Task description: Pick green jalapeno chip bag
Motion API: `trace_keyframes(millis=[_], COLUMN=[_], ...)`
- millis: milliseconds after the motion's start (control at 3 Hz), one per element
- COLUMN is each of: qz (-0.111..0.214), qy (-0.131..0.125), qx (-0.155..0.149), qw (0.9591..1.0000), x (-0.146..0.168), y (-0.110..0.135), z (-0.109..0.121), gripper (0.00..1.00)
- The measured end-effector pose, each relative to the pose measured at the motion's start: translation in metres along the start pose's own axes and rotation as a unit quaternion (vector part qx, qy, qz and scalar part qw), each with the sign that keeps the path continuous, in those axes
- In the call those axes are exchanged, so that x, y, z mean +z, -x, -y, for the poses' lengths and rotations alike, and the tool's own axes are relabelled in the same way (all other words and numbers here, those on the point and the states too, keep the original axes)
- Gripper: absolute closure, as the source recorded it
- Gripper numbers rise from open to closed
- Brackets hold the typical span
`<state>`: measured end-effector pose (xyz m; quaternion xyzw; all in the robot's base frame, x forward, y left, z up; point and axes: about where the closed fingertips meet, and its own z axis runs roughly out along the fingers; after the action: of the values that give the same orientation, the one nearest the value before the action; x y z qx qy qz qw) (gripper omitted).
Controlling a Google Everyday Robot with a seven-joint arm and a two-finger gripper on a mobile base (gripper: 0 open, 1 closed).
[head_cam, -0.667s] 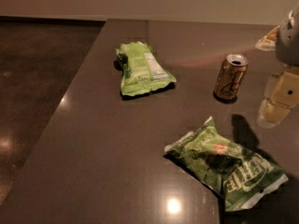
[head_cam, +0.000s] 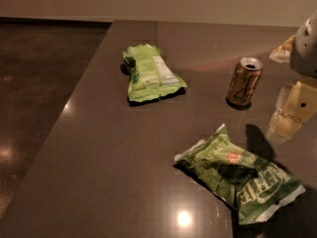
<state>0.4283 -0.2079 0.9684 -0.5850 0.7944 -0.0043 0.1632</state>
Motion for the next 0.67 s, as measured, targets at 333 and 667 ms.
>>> trace_keyframes(millis=[333, 667], qz=[0.03, 0.047], qy=[0.03, 0.049], qx=[0.051, 0.076], qw=[0.9978, 0.9948], x=[0.019, 0.039], y=[0.005, 0.015], z=[-0.029, -0.054], gripper=[0.0, 0.0])
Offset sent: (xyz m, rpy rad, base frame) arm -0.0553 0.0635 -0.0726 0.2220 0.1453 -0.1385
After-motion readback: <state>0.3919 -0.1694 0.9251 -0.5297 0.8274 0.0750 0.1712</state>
